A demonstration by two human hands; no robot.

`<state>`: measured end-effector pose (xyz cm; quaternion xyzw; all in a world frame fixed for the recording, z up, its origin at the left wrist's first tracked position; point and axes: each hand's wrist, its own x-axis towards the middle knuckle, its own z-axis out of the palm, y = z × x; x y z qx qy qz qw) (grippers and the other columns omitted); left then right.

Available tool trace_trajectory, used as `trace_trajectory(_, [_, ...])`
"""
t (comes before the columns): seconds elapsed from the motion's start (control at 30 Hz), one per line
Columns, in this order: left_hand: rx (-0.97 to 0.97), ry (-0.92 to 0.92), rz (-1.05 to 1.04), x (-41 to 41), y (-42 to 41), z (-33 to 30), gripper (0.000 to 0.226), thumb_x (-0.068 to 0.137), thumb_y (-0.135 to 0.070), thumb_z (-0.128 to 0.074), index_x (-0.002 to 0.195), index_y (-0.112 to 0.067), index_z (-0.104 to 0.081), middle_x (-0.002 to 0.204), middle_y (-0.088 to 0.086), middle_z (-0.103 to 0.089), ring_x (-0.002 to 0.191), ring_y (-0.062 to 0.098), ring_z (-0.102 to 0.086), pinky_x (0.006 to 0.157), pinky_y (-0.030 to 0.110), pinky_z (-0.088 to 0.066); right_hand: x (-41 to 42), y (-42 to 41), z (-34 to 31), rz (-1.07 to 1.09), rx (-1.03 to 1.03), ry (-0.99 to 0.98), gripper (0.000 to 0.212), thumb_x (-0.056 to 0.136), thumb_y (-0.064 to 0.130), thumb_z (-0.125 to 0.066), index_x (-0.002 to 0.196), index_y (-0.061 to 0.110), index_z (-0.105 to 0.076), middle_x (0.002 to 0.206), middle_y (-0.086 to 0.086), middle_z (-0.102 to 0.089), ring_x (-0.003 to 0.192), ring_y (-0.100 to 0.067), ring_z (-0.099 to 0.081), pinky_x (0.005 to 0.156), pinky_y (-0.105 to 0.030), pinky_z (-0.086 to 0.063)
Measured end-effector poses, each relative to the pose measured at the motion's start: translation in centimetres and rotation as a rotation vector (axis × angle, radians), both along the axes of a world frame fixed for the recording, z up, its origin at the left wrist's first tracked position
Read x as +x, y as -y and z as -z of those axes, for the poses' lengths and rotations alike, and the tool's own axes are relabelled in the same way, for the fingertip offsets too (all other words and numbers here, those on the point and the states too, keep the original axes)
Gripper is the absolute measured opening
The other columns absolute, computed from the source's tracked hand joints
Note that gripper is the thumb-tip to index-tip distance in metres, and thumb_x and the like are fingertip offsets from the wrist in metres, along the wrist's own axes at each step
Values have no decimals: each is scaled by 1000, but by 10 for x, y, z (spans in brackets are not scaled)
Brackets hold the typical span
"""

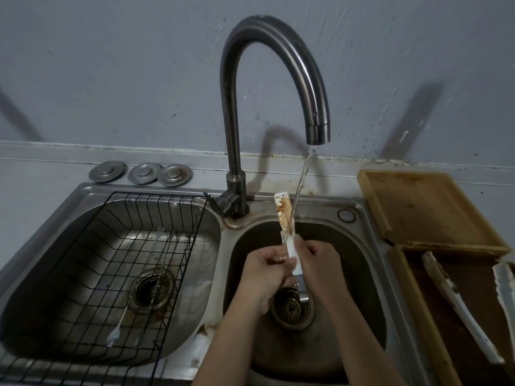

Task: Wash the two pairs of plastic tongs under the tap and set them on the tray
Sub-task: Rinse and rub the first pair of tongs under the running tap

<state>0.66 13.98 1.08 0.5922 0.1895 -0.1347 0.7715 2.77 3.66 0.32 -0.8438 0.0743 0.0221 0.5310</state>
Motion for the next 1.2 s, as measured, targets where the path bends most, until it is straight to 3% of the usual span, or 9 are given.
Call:
trace_trajectory(0.13, [-2,-33,-12,-2,3,3,19,83,5,-61,91,-10,-71,93,12,-73,85,22,-71,68,30,-58,1,4,-1,-35,-21,0,40,91,33,-52,70,1,-66,61,-15,-60,55,-16,-51,51,-25,-38])
trace_trajectory(0.3, [25,-26,43,-3,6,1,20,84,5,-59,96,-7,-69,95,11,-72,90,21,-70,77,35,-59,5,2,-2,-7,-71,-6,43,92,38,-48,65,8,-61,51,2,-50,48,-9,-46,46,-19,-32])
trace_trajectory(0.37, [14,-12,47,-4,7,-1,20,85,6,-59,98,-7,-67,89,7,-69,85,19,-69,75,33,-59,7,2,-3,13,-71,-25,42,96,38,-39,74,10,-62,56,4,-52,51,-7,-48,48,-18,-32])
trace_trajectory(0.47, [-33,-11,-6,-3,7,-1,19,85,8,-56,92,-6,-65,74,1,-67,66,13,-67,62,27,-59,3,4,-4,-23,-31,28,42,97,34,-39,63,15,-56,55,3,-52,51,-9,-49,48,-19,-35])
trace_trajectory(0.6, [-242,-58,-63,0,3,3,24,87,7,-54,110,7,-60,96,20,-65,61,15,-67,50,20,-53,-5,5,1,-91,-25,69,23,93,26,-49,77,13,-60,81,-3,-60,66,-6,-55,48,-9,-41])
trace_trajectory(0.73, [-260,-91,-29,0,3,9,20,90,-8,-54,103,2,-66,66,9,-60,51,12,-53,52,22,-51,-5,9,1,-189,21,-99,23,96,31,-43,87,13,-54,91,-8,-59,72,-13,-61,49,-14,-45])
trace_trajectory(0.87, [-235,-136,-54,0,-1,13,20,91,-15,-55,99,-2,-67,63,2,-64,49,5,-58,48,16,-47,-6,20,-6,-303,-279,-103,23,96,35,-40,89,18,-53,76,2,-55,61,-9,-54,44,-16,-42])
trace_trajectory(1.03, [-409,-166,-63,-2,0,13,21,90,-8,-56,108,-1,-62,70,5,-72,60,8,-69,63,22,-59,-7,31,-11,-378,-478,-47,21,94,40,-42,92,21,-51,101,-7,-48,71,-17,-60,65,-33,-57])
trace_trajectory(1.2, [-372,-112,-102,0,8,14,29,97,-24,-45,102,-4,-64,80,9,-75,71,15,-72,69,25,-58,-6,37,-10,-401,-503,-11,18,94,38,-43,82,24,-46,97,-7,-46,71,-14,-54,56,-23,-44])
